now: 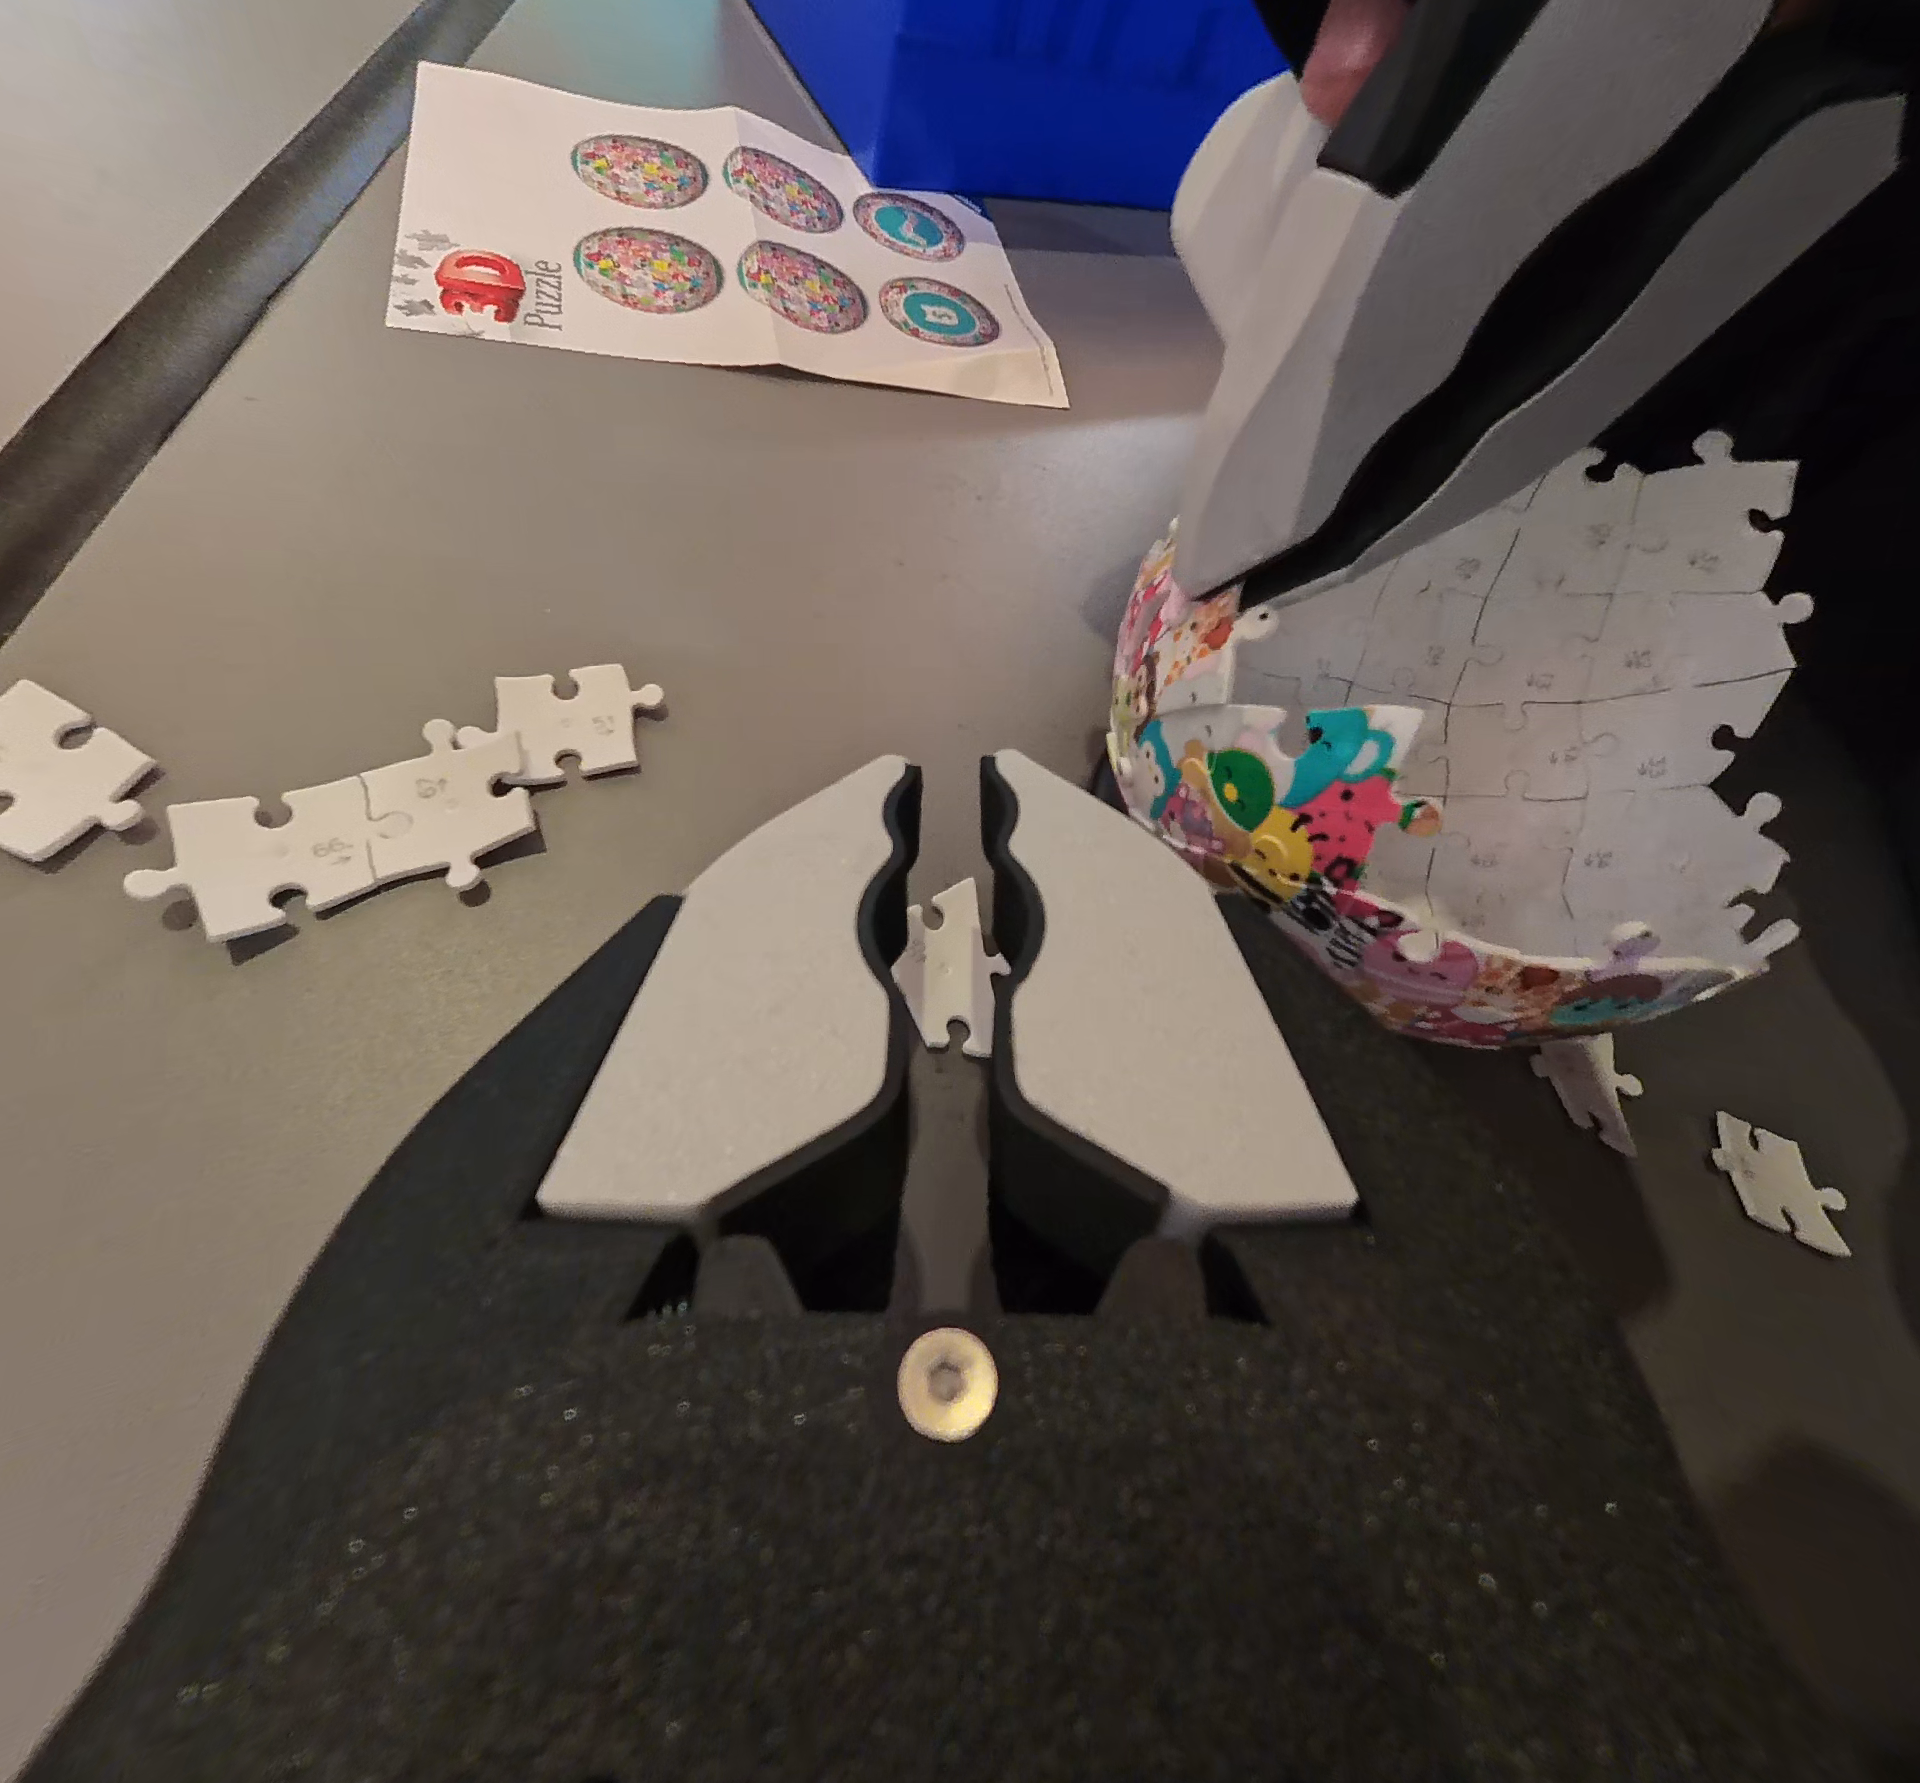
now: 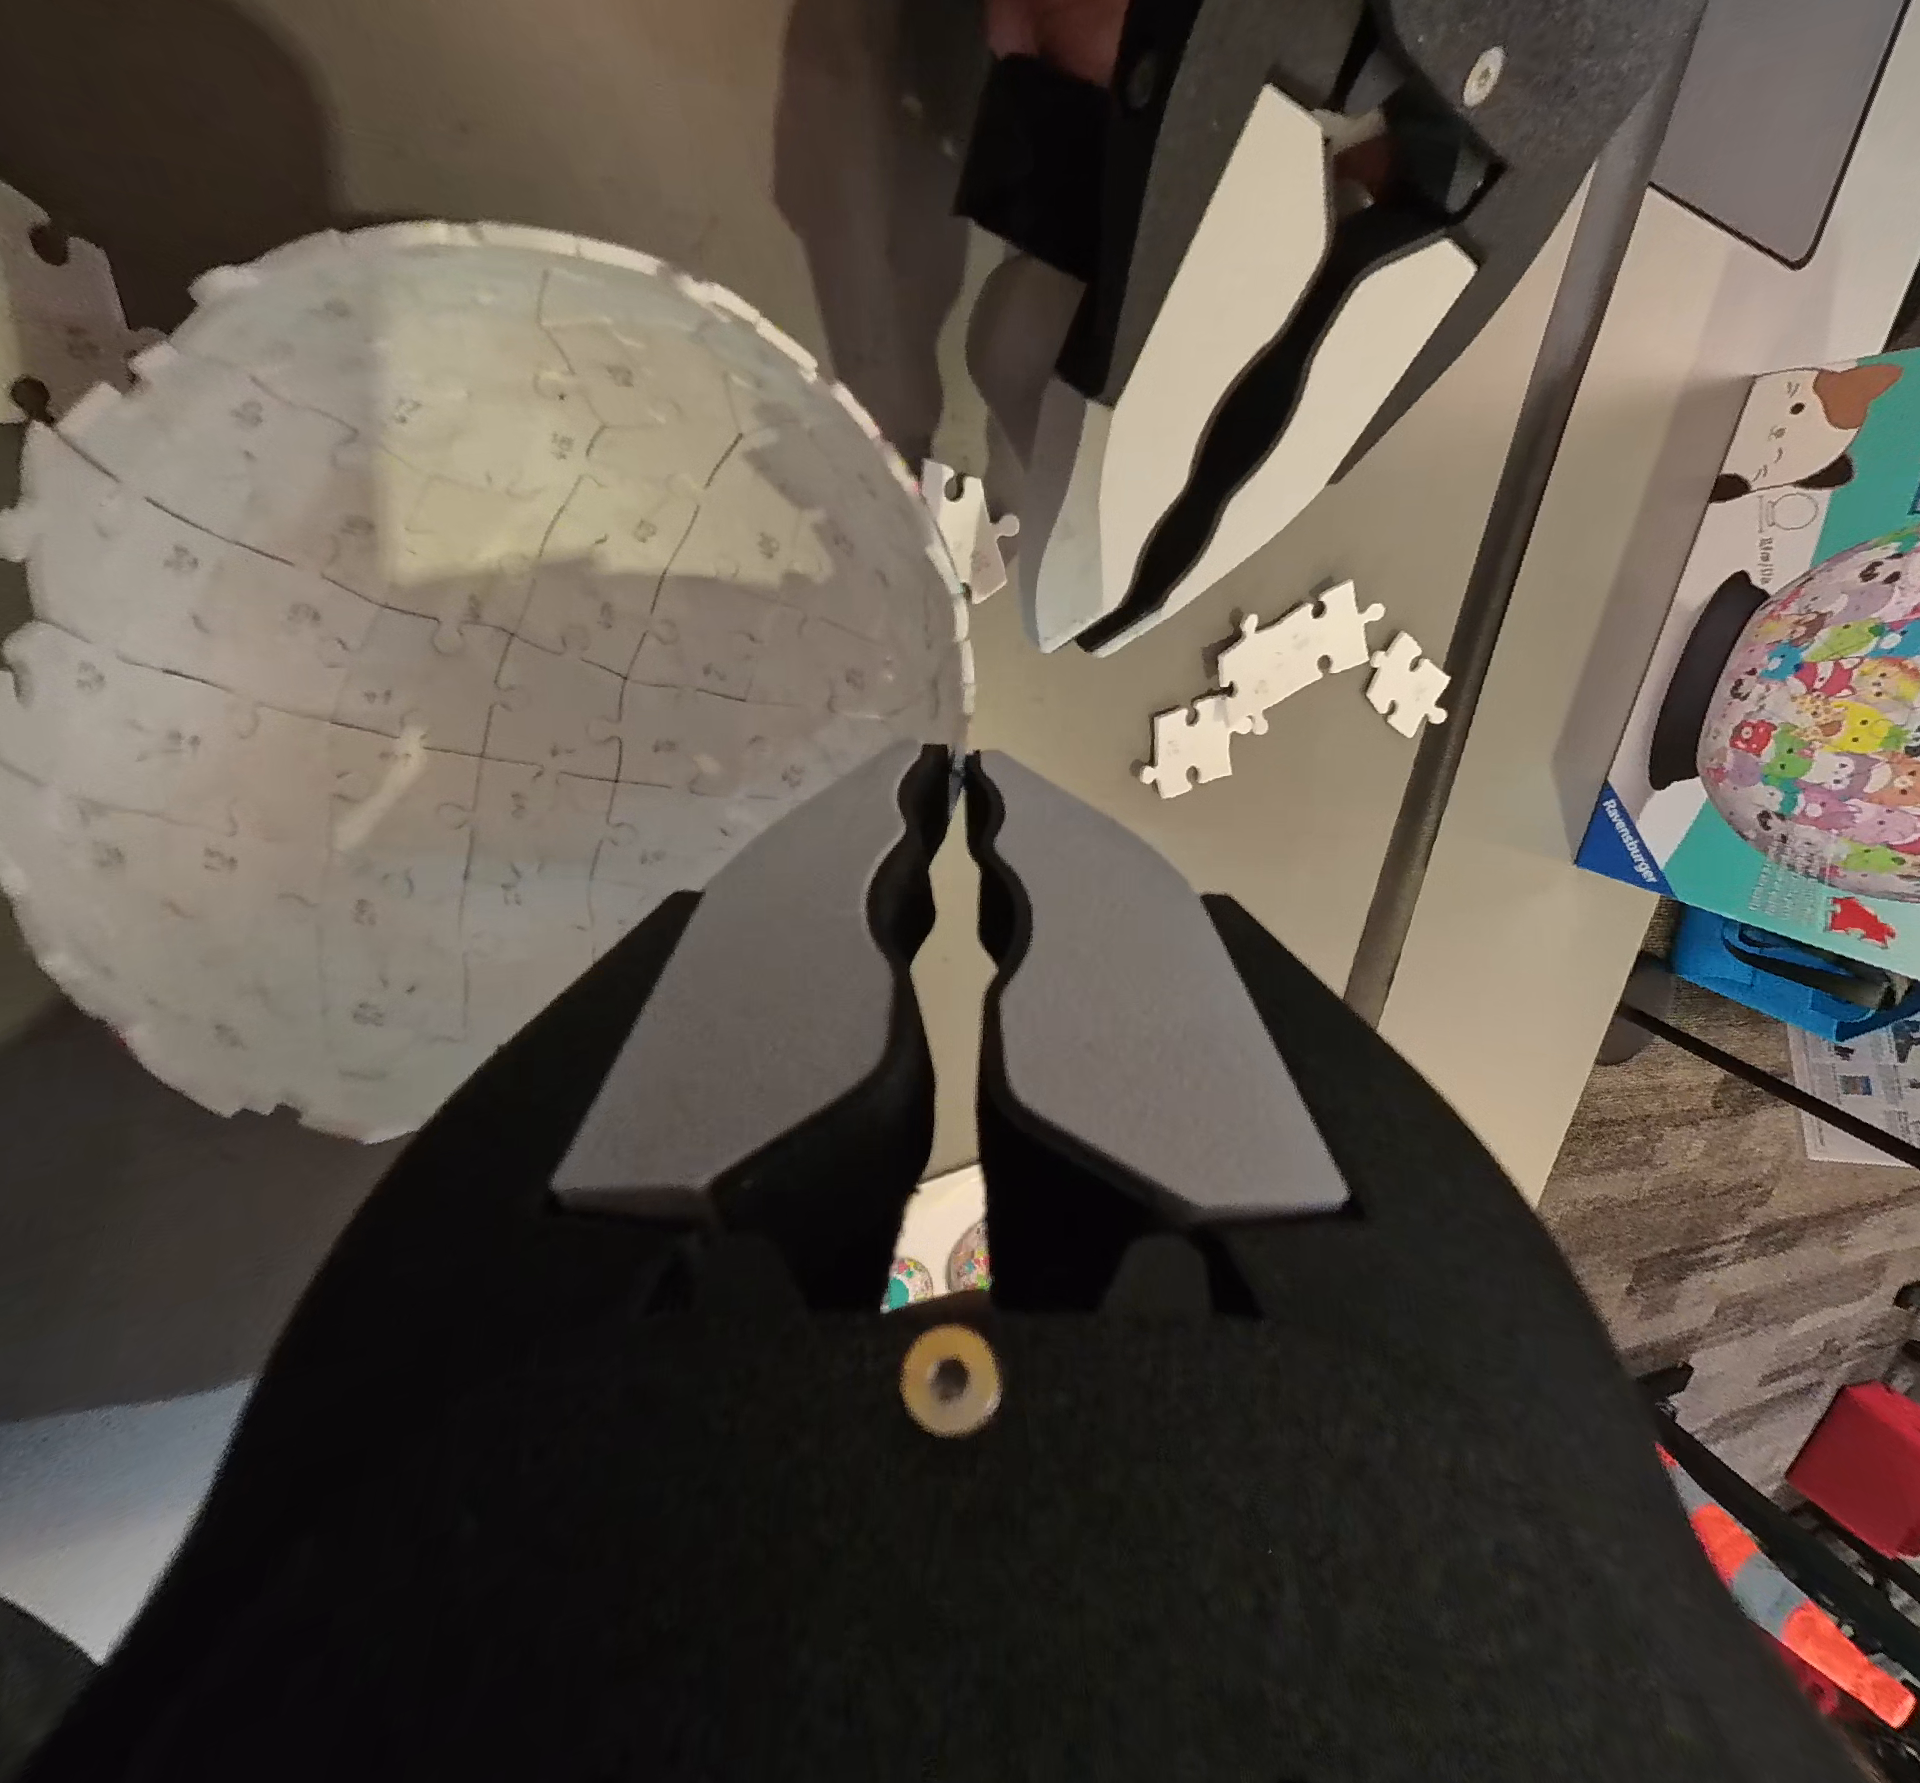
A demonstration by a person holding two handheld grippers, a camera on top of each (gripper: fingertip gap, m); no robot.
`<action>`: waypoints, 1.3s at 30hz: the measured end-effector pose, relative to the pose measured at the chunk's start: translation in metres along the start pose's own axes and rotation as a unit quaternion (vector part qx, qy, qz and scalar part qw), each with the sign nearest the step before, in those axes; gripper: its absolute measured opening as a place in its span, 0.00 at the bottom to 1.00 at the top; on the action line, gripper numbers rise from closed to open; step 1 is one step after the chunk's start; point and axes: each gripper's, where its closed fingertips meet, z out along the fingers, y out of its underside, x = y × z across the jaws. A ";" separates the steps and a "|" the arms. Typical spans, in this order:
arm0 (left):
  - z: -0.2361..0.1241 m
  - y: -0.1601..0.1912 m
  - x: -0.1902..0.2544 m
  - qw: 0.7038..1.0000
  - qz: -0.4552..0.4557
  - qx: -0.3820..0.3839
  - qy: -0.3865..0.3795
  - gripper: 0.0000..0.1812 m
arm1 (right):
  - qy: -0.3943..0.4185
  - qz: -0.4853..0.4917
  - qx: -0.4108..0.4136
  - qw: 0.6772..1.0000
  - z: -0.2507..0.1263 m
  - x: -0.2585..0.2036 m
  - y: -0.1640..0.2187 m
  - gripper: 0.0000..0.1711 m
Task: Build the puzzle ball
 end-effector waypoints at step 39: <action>0.001 0.001 0.001 1.000 0.001 -0.004 0.001 0.06 | -0.026 0.010 -0.011 1.000 0.004 -0.004 0.003 0.02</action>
